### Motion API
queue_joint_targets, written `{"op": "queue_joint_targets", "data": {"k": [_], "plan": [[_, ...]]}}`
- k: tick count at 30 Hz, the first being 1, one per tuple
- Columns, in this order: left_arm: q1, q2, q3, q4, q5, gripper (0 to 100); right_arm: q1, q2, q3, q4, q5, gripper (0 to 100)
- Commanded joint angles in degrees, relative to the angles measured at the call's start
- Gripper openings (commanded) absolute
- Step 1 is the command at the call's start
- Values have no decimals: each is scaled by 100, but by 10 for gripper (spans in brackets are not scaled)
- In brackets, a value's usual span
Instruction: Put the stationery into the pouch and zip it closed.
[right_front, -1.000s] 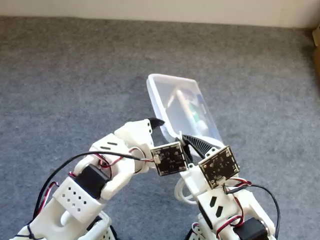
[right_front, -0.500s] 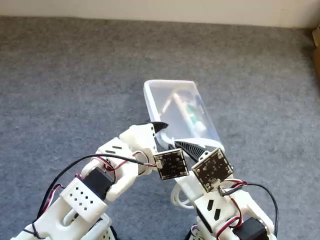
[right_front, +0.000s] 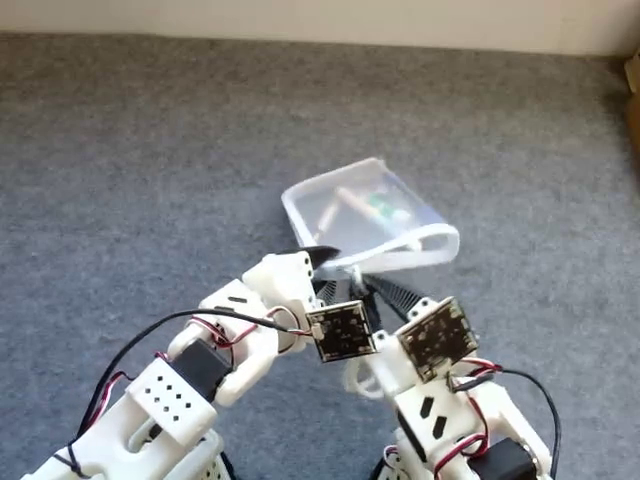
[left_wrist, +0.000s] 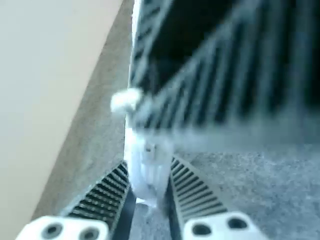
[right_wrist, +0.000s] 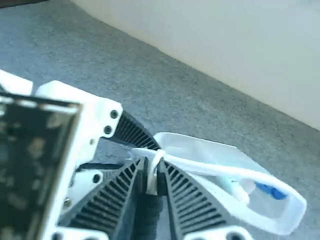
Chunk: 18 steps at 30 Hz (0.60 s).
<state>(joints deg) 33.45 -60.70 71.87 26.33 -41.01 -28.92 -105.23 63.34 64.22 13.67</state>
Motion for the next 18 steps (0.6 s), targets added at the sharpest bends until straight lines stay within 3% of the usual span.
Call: {"op": "queue_joint_targets", "data": {"k": [1, 6, 18], "plan": [[31, -22, -66, -123, -18, 6, 479, -4, -400, -497, 26, 5], [-119, -22, -101, -132, 756, 6, 884, -4, -382, -690, 18, 5], [-514, -22, -286, -141, 1116, 6, 1147, -4, 154, -1244, 18, 5]]}}
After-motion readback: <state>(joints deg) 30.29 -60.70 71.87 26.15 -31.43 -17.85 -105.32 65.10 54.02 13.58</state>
